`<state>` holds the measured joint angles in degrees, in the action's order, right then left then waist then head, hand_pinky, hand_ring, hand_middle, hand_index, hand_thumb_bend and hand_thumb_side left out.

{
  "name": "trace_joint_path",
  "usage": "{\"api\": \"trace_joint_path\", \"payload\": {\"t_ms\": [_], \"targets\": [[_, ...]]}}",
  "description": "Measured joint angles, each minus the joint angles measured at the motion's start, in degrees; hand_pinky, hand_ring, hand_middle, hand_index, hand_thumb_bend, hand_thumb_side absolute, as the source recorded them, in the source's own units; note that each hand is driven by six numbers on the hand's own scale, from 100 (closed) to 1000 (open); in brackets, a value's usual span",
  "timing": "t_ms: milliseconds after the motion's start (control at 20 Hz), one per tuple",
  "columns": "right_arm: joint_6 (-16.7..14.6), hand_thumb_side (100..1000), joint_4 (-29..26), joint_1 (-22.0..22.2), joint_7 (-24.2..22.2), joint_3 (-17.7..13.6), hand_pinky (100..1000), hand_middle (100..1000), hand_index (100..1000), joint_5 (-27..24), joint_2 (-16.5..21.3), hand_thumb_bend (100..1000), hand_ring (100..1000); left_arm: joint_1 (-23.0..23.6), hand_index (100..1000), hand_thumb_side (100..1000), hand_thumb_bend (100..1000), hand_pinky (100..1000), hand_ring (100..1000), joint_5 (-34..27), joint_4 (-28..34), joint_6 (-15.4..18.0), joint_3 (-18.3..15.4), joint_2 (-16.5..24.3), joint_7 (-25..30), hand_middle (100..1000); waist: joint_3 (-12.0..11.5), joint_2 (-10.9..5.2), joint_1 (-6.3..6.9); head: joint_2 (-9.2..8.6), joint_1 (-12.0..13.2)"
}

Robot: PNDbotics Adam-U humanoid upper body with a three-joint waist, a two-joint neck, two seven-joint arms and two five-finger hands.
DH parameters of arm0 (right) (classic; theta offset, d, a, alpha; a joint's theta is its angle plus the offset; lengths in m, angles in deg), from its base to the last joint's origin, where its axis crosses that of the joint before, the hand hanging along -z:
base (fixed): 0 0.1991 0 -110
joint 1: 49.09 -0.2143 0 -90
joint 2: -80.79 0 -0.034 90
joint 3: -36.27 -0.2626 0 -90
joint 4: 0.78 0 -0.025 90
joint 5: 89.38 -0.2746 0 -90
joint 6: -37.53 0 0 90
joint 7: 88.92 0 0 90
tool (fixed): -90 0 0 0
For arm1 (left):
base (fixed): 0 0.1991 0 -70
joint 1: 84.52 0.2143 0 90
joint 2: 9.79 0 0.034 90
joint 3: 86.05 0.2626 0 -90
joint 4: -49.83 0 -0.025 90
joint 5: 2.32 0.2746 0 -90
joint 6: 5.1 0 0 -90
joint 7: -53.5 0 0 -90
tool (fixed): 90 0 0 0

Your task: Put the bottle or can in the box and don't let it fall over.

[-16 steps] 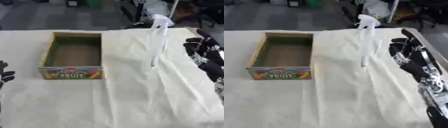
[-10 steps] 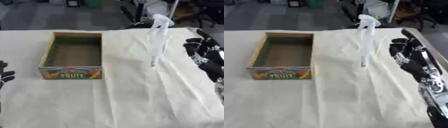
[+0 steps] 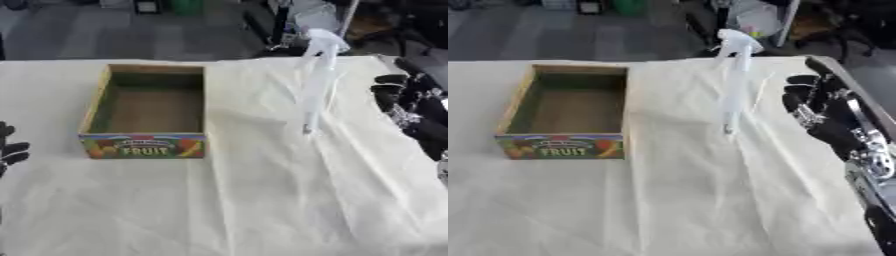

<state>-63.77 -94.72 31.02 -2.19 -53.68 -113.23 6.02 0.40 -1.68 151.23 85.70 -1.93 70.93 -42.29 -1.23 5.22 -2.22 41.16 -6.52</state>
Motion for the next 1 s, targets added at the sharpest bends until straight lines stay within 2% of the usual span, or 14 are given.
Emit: {"api": "trace_joint_path", "payload": {"t_ms": [400,450,500,1000], "targets": [[-2.4,325,7.6,-4.3,-3.0,2.6,875,743,1000,-3.2,4.7,405,806,-0.4,843,764,450,717,679,0.0,0.0,0.1,0.0,0.0,0.3,767,-0.8,0.2,0.41,-0.1,-0.6],[-2.6,339,8.6,-4.8,-3.6,2.9,876,744,1000,-3.4,5.1,361,810,-0.5,843,764,450,717,679,0.0,0.0,0.1,0.0,0.0,0.3,766,-0.9,0.26,0.47,-0.13,-0.6],[-2.8,339,9.5,-5.3,-4.1,3.0,877,745,1000,-3.6,5.4,410,811,-0.5,843,764,450,717,679,0.0,0.0,0.1,0.0,0.0,0.3,767,-1.0,0.31,0.57,-0.19,-0.7],[-3.8,362,18.4,-10.6,-9.2,4.3,898,774,1000,-3.5,6.4,445,844,-0.7,843,765,450,717,679,0.0,0.1,0.0,0.3,0.0,0.5,767,-1.6,0.54,1.41,-0.31,-1.0]]}}
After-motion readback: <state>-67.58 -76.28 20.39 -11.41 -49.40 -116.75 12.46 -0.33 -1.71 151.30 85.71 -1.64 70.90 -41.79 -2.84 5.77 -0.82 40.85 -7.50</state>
